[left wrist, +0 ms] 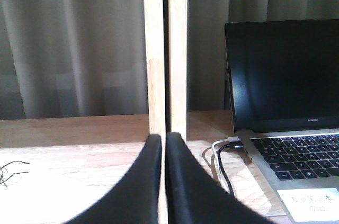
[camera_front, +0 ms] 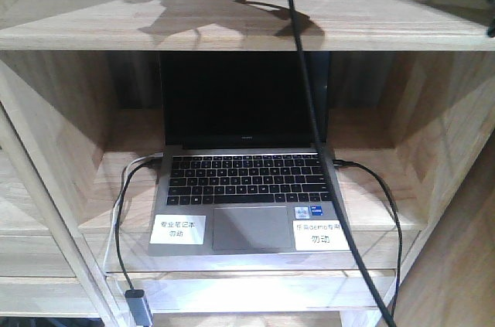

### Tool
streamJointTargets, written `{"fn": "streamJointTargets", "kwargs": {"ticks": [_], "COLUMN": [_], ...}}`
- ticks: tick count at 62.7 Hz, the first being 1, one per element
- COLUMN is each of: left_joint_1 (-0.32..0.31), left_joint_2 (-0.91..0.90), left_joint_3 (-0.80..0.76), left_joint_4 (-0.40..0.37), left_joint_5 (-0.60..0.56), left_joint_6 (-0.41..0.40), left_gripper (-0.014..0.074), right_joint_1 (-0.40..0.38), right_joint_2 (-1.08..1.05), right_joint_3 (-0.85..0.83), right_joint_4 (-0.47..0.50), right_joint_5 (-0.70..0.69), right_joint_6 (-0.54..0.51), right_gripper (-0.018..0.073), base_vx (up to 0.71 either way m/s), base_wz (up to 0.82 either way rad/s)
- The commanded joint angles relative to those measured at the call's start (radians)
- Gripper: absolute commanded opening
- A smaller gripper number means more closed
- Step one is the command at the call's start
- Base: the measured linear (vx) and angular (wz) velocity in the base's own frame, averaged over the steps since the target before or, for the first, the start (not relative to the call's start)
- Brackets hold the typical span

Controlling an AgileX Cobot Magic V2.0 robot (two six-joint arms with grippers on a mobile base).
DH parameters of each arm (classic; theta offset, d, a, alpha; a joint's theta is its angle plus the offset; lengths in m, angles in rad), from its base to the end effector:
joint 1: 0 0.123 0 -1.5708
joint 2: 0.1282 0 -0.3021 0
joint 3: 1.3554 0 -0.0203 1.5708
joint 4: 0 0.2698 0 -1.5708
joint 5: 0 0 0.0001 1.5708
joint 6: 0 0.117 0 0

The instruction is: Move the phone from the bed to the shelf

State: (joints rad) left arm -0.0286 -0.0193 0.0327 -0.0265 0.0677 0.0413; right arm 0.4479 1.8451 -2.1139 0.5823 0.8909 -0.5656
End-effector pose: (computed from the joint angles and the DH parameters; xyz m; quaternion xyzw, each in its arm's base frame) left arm 0.0842 -0.0026 0.1966 0.0160 0.7048 -0.0055 0.7092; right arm 0.3925 0.2441 0.4684 -0.3635 0.7501 0.2549 0.4901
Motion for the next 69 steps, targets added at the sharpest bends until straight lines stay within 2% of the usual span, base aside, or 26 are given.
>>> {"fn": "streamJointTargets", "kwargs": {"ticks": [1, 15, 39, 69], "left_joint_1": [-0.005, -0.005, -0.005, -0.005], "left_joint_2": [-0.006, -0.006, -0.006, -0.006], "left_joint_3": [-0.025, -0.025, -0.025, -0.025], "left_joint_4": [-0.011, -0.011, -0.011, -0.011], "left_joint_5": [-0.074, -0.074, -0.074, -0.074], "left_joint_6": [-0.009, -0.009, -0.009, -0.009], "left_gripper": [0.0001, 0.0001, 0.0001, 0.0001], "right_joint_1": [0.001, 0.001, 0.001, 0.001], "right_joint_2": [-0.076, -0.173, -0.544, -1.096], "right_joint_3": [-0.026, 0.105, 0.629, 1.203], "right_joint_4": [0.010, 0.001, 0.009, 0.010], "right_joint_5": [-0.048, -0.106, -0.405, -0.571], "right_joint_6": [0.004, 0.000, -0.099, -0.096], "right_gripper": [-0.0008, -0.0006, -0.0006, -0.0006], "base_vx": [0.00, 0.00, 0.00, 0.00], "base_wz": [0.00, 0.00, 0.00, 0.00]}}
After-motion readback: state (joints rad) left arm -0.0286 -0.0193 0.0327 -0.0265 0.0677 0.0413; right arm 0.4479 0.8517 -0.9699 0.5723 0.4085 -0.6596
